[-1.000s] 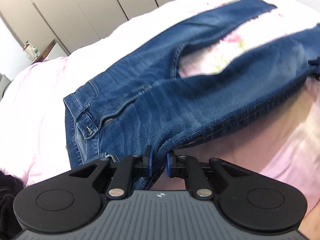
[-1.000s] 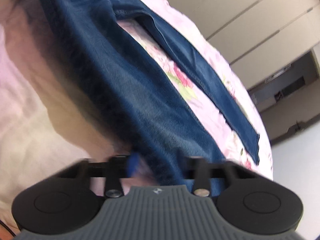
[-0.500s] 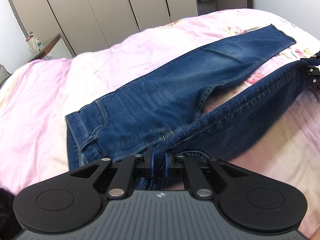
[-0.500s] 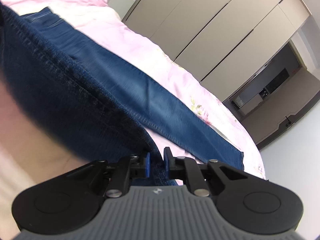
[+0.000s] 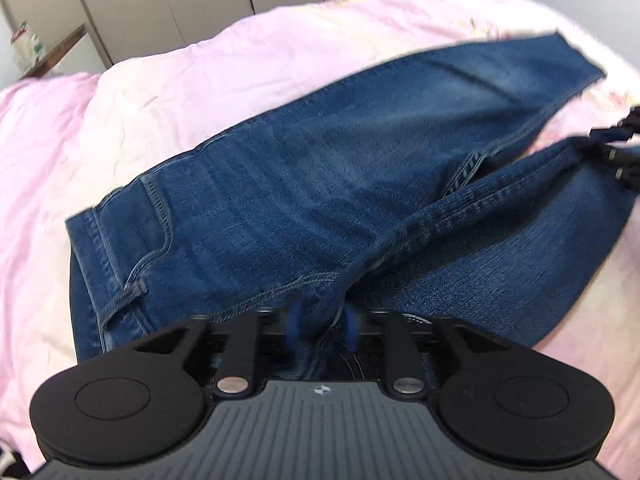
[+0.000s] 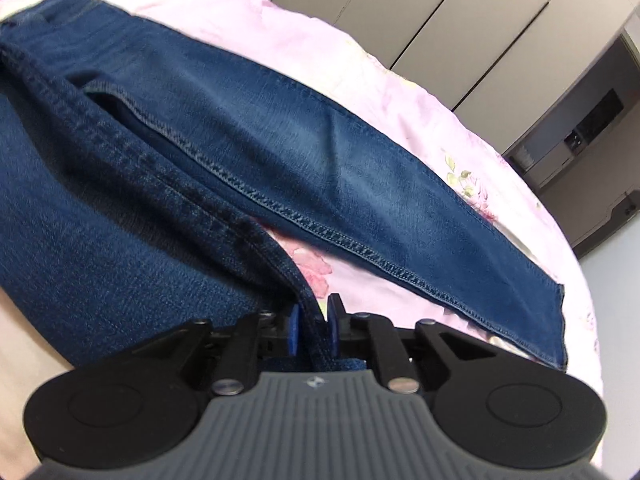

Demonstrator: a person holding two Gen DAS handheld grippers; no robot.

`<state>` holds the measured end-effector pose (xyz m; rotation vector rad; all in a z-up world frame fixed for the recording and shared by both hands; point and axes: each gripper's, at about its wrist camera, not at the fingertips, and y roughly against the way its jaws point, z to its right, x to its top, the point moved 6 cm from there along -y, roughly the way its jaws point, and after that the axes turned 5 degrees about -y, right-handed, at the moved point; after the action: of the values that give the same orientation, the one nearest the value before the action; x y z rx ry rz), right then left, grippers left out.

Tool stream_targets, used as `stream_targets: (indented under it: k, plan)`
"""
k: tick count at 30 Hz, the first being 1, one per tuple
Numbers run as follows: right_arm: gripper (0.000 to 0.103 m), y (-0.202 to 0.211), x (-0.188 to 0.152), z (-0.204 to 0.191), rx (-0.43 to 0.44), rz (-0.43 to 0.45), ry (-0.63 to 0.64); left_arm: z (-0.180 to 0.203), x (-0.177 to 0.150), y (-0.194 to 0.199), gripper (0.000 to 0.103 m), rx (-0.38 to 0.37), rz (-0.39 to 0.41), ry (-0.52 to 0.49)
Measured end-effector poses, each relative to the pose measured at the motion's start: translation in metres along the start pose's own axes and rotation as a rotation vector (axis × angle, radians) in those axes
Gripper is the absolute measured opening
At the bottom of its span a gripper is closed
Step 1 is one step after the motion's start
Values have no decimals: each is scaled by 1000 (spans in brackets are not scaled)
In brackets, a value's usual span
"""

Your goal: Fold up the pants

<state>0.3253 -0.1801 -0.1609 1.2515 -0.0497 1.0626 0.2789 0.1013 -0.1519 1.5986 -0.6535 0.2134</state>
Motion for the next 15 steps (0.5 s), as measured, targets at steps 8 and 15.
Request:
stream_targets:
  k: [8,15]
  plan:
    - [70,51,-4,25,31,50,-16,-8,-36,65,85,-68,36,-152]
    - [72,92,-80,70,-93,-48,8,17,-59,64,75,-26,-75,-344]
